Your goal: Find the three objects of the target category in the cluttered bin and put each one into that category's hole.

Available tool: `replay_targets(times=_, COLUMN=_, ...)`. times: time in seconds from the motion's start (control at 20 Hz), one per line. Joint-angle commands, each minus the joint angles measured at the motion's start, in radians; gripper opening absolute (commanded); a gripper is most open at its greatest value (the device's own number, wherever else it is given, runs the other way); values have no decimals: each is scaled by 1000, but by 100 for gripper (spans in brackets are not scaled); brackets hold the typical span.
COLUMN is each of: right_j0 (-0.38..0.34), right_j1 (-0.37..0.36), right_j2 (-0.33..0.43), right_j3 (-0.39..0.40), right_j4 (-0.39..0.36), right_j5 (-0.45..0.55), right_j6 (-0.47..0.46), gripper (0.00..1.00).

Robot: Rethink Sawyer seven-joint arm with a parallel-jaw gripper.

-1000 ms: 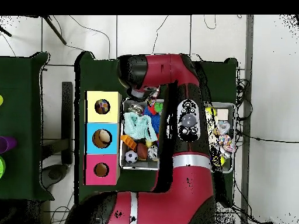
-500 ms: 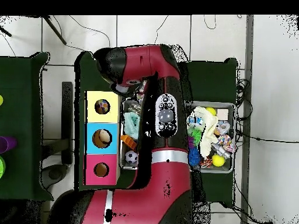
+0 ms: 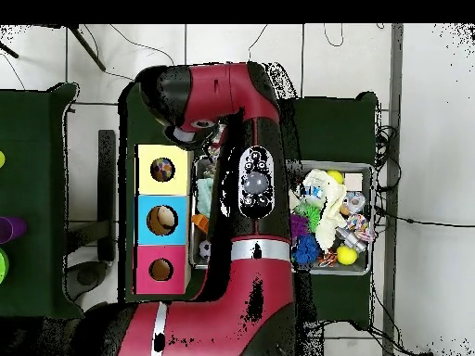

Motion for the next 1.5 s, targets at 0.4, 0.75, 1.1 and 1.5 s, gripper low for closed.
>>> replay_targets(times=0.4, right_j0=18, right_j1=111, right_j2=-57, right_j3=-148, right_j4=65, right_j5=194, right_j6=365, gripper=0)
replay_targets(times=0.75, right_j0=54, right_j1=187, right_j2=-79, right_j3=-314, right_j4=65, right_j5=302, right_j6=414, gripper=0)
replay_targets(times=1.1, right_j0=91, right_j1=206, right_j2=-95, right_j3=-360, right_j4=48, right_j5=328, right_j6=430, gripper=0)
replay_targets(times=1.5, right_j0=64, right_j1=216, right_j2=-87, right_j3=-400, right_j4=82, right_j5=375, right_j6=429, gripper=0)
